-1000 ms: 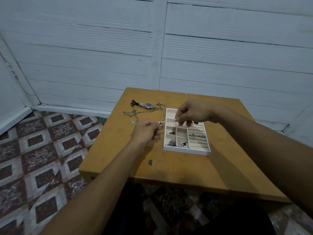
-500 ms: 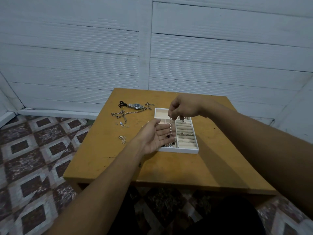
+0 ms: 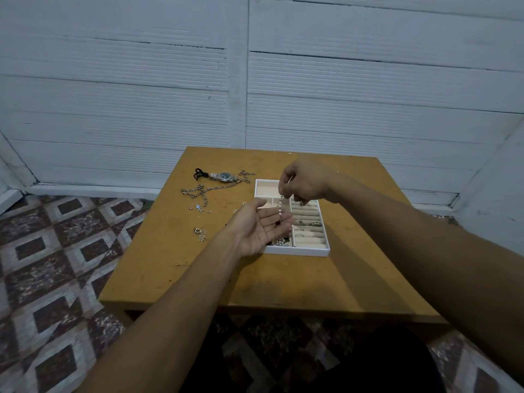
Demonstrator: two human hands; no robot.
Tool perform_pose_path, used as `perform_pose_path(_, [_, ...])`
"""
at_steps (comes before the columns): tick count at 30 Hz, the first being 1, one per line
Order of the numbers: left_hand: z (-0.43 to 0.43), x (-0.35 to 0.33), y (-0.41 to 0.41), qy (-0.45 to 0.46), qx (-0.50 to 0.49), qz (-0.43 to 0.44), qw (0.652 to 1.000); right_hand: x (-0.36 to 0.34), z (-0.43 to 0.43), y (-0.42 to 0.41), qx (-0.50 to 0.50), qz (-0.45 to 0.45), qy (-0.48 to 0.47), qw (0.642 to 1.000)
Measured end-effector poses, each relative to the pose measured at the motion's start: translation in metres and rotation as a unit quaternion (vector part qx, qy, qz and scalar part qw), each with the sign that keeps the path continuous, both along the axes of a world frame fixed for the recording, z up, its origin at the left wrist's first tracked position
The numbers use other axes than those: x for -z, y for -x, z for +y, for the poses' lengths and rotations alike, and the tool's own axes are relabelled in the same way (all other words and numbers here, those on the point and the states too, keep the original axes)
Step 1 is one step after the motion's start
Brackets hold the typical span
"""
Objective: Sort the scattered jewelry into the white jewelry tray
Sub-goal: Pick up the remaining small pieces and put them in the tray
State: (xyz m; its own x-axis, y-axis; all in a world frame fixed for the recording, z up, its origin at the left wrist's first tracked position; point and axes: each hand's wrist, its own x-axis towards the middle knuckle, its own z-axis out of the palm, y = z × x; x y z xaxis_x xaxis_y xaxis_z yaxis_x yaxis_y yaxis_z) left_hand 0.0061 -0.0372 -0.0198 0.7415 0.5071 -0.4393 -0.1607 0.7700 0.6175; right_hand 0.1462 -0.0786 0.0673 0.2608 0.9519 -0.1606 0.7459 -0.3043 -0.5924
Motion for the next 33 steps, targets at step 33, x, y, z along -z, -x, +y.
perform_pose_path(33, [0.01, 0.008, -0.012, -0.125, -0.06, 0.07, 0.988, 0.035, -0.008, 0.0, 0.035, 0.046, -0.004, 0.998])
